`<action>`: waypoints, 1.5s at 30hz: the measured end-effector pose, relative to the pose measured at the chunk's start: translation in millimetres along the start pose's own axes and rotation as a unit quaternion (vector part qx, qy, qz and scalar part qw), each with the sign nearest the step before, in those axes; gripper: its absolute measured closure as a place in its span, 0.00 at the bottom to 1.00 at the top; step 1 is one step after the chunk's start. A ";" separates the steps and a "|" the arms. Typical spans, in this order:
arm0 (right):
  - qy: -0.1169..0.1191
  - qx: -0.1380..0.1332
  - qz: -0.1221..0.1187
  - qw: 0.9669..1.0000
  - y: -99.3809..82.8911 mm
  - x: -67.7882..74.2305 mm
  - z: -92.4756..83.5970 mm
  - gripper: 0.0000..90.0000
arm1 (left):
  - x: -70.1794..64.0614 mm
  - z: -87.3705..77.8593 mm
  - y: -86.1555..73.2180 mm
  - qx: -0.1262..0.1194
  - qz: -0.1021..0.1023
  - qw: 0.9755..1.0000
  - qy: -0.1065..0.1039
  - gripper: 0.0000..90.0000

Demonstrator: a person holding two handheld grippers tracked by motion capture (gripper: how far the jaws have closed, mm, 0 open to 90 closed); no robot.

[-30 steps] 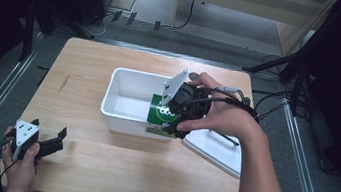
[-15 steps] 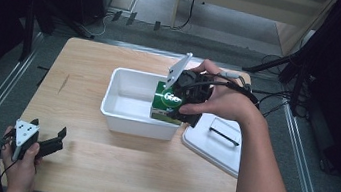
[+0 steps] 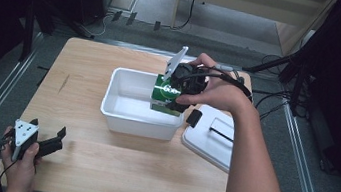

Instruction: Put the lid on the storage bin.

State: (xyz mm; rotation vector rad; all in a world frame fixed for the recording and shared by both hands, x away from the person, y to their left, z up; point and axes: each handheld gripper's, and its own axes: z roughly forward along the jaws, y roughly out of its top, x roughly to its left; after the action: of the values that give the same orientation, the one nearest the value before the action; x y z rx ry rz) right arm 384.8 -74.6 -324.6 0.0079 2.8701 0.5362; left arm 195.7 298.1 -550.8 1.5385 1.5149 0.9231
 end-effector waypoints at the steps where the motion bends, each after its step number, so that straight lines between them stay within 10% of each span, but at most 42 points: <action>1: -0.001 0.003 -0.001 1.000 0.9 -0.6 1.6 0.18 | 0.2 0.0 0.1 0.000 -0.001 1.000 -0.001 0.09; 45: 0.016 0.031 -0.007 0.999 -13.2 -9.0 73.9 0.18 | 0.5 -0.3 -0.1 0.000 -0.001 1.000 -0.002 0.09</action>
State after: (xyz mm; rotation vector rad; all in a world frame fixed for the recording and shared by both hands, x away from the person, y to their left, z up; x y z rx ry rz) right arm 410.1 -61.0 -394.5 -0.0105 2.9157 0.4485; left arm 195.4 298.7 -550.8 1.5375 1.5143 0.9186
